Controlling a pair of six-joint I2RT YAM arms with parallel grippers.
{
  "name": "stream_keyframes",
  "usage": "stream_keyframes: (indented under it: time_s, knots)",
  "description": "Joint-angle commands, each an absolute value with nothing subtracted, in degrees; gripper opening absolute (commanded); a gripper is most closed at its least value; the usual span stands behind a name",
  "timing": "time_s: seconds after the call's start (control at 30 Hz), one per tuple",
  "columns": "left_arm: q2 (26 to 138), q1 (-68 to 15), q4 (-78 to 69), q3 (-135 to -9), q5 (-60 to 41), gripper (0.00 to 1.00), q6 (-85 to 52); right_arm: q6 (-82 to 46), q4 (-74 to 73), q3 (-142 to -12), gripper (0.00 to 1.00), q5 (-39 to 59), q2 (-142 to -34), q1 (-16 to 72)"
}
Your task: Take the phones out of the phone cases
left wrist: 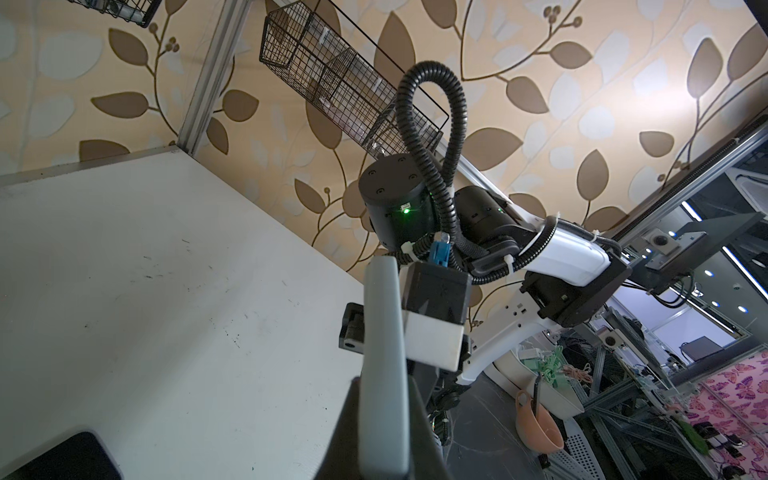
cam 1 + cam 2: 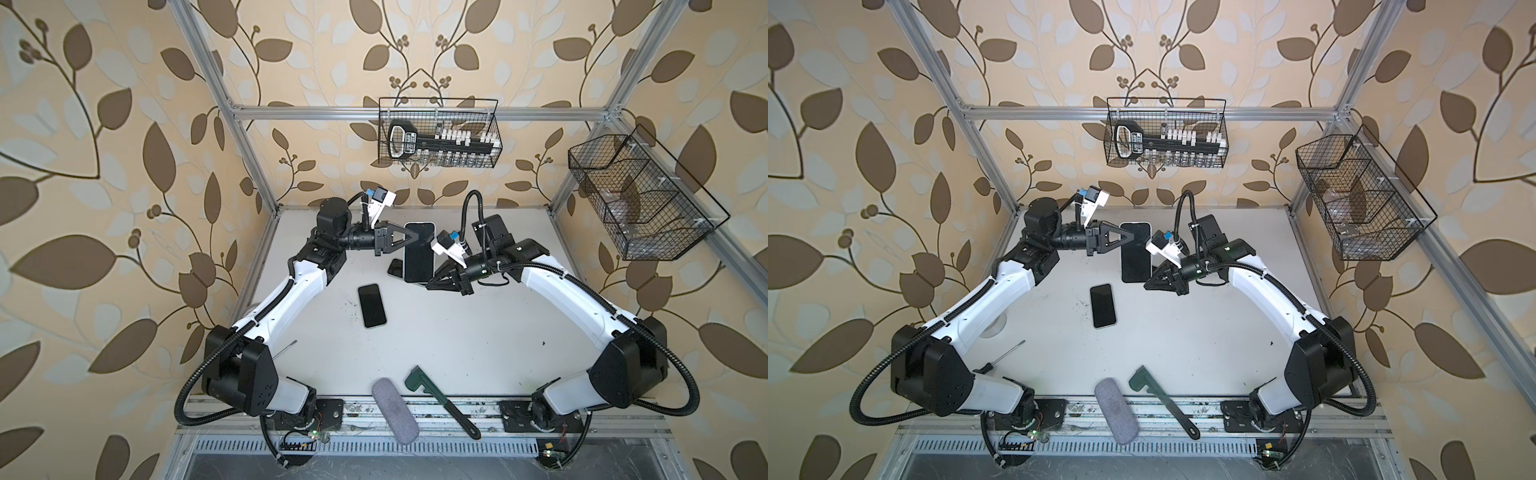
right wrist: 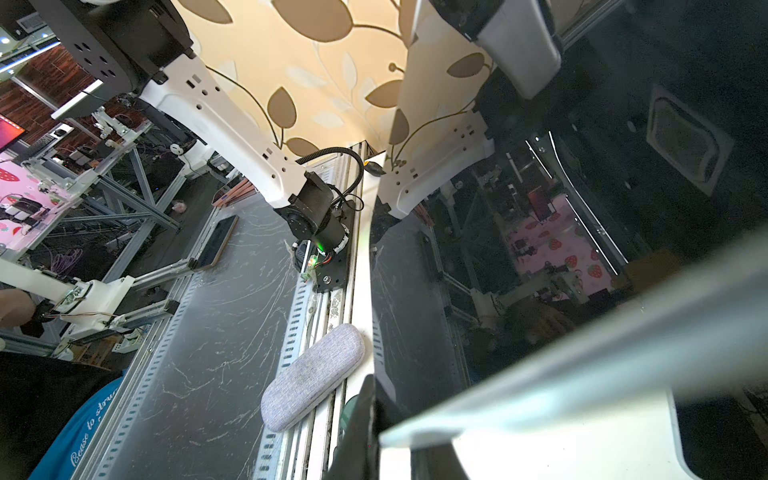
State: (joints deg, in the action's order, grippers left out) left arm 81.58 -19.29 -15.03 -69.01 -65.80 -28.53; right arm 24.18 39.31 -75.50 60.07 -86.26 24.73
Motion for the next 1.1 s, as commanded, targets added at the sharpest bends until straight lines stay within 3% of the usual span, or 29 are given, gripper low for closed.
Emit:
stream_keyframes:
  time_s: [0.0, 0.4, 0.67, 1.07]
  knots:
    - [81.95, -21.18, -20.41, -69.96, -68.03, 0.0, -29.95, 26.59, 39.59, -74.25, 0.05, 60.75, -85.61, 24.61]
    - [83.72, -22.46, -30.71, -69.69, -70.61, 0.0, -39.17, 29.13, 33.69, -68.83, 0.0, 61.35, -83.78, 23.12]
    - [84.11, -23.0, -29.72, -70.87, -74.12, 0.0, -39.22, 35.66, 38.67, -70.91, 0.0, 59.55, -84.85, 23.44]
    - [83.2, -24.08, -8.24, -76.31, -82.76, 0.0, -23.33, 38.16, 40.03, -72.95, 0.0, 58.16, -84.98, 25.56]
